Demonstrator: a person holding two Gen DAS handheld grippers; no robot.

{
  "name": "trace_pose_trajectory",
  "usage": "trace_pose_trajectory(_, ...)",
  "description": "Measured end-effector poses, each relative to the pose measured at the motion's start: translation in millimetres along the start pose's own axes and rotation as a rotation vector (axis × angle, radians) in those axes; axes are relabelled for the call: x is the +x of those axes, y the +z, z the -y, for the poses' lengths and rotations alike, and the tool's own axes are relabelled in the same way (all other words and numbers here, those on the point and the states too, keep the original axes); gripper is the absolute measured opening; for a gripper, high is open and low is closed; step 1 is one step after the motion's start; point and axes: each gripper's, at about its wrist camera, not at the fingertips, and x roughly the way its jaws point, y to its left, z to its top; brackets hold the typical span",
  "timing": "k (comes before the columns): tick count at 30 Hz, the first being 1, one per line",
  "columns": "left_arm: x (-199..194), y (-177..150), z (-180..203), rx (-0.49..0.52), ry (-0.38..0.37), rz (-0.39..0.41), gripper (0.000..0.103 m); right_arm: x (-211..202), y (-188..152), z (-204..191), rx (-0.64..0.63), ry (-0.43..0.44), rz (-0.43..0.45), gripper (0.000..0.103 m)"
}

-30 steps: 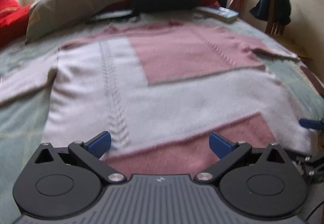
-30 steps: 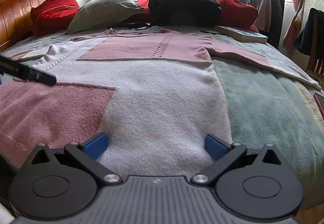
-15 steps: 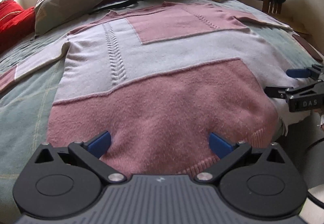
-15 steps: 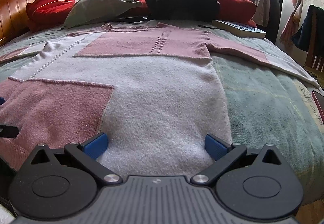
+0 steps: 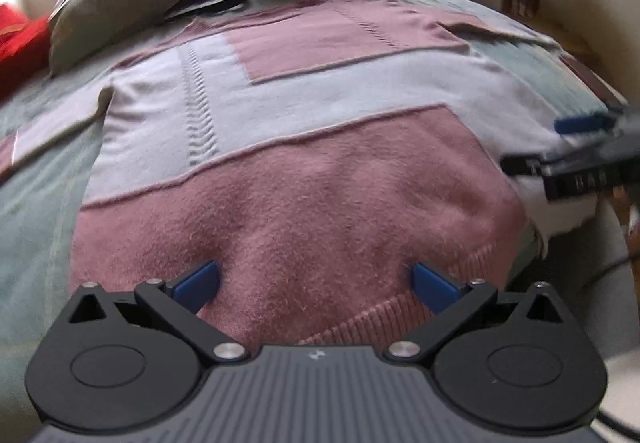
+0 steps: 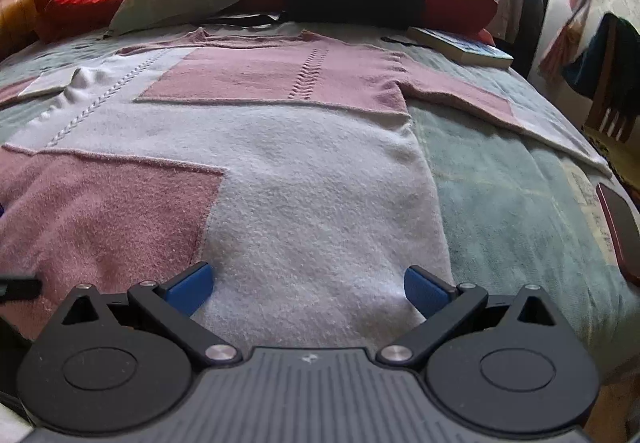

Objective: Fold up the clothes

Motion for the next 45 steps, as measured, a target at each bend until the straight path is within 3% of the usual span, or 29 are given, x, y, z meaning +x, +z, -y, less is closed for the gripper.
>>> trace_pose_trajectory(5, -3.5, 7.6, -15.7, -0.073, -0.01, 0.032, 0.102, -7.1, 11.4, -4.4, 0.006, 0.035, 0.059, 0.103)
trace_pose_trajectory(11, 3.5, 4.5, -27.2, -0.149, -0.015, 0.02, 0.102, 12.9, 3.8, -11.5, 0.009, 0.073, -0.013, 0.103)
trace_pose_trajectory(19, -4.4, 19.4, -53.1, -0.26, -0.079, 0.076, 0.102, 3.2, 19.8, -6.5, 0.085, 0.123, 0.052, 0.103)
trace_pose_trajectory(28, -4.3, 26.2, -80.3, -0.317, -0.14, 0.088, 0.102, 17.8, 18.8, -18.9, 0.054, 0.138, -0.002, 0.103)
trace_pose_trajectory(33, -25.8, 42.2, -148.5, -0.354, -0.061, 0.151, 0.102, 9.1, 30.9, -19.8, 0.064, 0.135, 0.038, 0.103)
trace_pose_trajectory(38, -41.4, 54.7, -243.2, -0.4, 0.069, 0.189, 0.102, 10.0, 43.8, -24.6, 0.079, 0.181, 0.044, 0.103)
trace_pose_trajectory(42, -32.2, 64.3, -334.3, -0.505, 0.125, 0.124, 0.102, 13.8, 54.4, -29.8, 0.14, 0.277, 0.046, 0.103)
trace_pose_trajectory(45, -19.1, 62.6, -398.6, -0.653, 0.127, 0.127, 0.102, 19.7, 61.1, -37.7, 0.151, 0.311, 0.055, 0.103)
